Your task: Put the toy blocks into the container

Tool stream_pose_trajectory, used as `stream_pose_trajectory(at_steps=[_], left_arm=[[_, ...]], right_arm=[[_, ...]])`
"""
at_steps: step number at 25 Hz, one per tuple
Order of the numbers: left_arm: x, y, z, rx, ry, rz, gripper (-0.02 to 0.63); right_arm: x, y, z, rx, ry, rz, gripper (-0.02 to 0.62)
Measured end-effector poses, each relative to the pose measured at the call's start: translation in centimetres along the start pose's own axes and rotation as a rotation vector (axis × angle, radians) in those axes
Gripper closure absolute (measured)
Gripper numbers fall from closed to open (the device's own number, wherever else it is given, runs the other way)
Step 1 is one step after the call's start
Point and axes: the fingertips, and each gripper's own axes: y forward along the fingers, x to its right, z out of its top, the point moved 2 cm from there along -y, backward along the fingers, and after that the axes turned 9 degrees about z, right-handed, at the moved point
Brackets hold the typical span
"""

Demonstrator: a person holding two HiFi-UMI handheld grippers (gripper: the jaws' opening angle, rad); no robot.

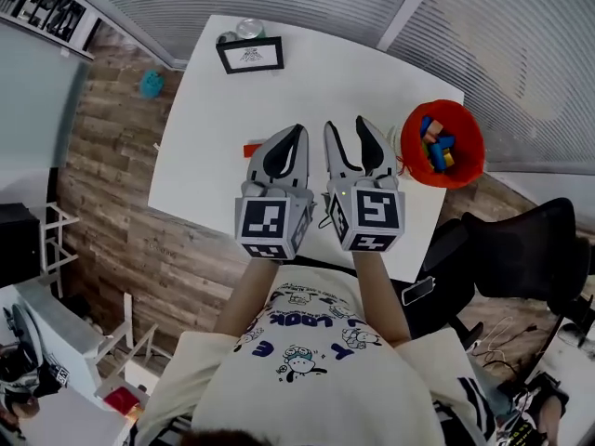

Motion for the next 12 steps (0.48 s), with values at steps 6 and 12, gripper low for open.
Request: stream_pose_trajectory(at_steps=[6,12], left_arm=[[-4.1,-1.2,0.0,-0.001,-0.017,0.079,0.574],[-7.7,-2.1,-0.2,-0.011,-0.035,0.132,0.575]], right_arm=[[-3.9,2.7,-1.0,-0.036,-0.019,0.099,0.405],[-6.9,5.0,-2.2,-0.082,-0.03,0.155,0.405]])
